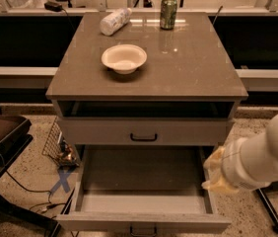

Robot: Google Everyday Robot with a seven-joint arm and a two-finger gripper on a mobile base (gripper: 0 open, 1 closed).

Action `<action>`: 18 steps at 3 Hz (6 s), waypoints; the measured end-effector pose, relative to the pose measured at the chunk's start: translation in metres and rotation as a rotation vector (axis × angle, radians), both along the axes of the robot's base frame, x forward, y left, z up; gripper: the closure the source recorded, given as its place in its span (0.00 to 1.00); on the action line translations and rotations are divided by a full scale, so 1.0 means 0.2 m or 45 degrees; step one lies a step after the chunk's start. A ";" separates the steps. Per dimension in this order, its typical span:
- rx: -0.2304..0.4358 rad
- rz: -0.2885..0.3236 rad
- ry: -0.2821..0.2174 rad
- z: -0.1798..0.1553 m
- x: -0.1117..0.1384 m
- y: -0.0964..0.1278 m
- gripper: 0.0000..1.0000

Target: Close middle drawer

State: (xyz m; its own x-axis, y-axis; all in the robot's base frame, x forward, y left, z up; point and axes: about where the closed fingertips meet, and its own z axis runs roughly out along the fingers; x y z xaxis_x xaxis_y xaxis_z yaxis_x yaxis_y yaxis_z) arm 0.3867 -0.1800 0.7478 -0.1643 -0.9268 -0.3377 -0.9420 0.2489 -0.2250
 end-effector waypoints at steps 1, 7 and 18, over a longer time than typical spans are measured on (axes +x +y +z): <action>-0.034 -0.013 0.062 -0.34 0.00 0.00 0.78; 0.292 0.017 0.261 -1.37 -0.39 0.09 1.00; 0.681 0.258 0.081 -1.75 0.71 0.56 1.00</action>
Offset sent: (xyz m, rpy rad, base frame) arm -0.0002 -0.0001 -0.0617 -0.0247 0.0446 -0.0091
